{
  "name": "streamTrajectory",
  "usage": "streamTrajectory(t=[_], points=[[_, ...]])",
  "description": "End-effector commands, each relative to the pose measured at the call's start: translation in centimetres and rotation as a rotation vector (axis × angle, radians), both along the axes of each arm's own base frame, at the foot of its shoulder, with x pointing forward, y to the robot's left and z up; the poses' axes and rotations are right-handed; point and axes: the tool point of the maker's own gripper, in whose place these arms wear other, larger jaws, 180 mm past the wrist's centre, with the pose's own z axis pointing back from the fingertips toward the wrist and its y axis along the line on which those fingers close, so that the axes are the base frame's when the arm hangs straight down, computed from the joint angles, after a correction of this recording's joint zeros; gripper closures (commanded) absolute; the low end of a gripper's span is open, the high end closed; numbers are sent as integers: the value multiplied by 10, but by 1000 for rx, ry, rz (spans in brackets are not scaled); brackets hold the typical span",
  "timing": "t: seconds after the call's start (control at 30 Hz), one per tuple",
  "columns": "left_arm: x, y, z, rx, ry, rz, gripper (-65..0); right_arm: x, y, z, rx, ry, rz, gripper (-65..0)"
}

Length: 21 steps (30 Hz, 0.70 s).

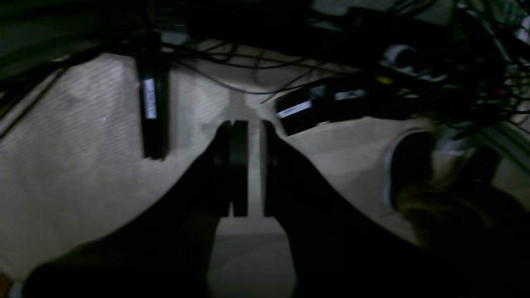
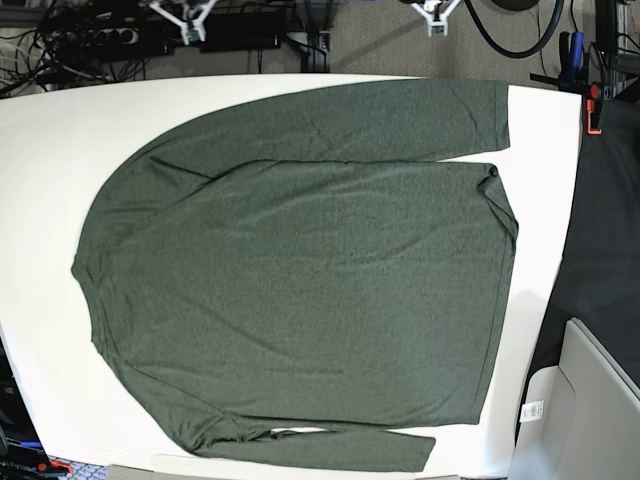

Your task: Fold the T-shirt properly

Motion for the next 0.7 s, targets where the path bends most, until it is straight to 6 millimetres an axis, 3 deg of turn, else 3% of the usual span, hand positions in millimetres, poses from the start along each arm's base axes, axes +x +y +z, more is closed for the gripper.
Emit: streamTrajectory(t=[0.0, 0.23, 0.4, 0.5, 0.67], points=[[-14, 9, 2, 17, 14, 3, -8, -7, -7, 2, -7, 1, 3, -52], [-40, 39, 18, 56, -24, -23, -8, -26, -35, 15, -49, -6, 30, -51], [-58, 67, 35, 119, -58, 118, -8, -40, -53, 28, -75, -15, 61, -50], [-61, 78, 49, 143, -100, 149, -8, -43, -62, 41, -90, -42, 98, -50], [-54, 93, 81, 170, -197, 127, -8, -32, -73, 70, -107, -123, 174, -50]])
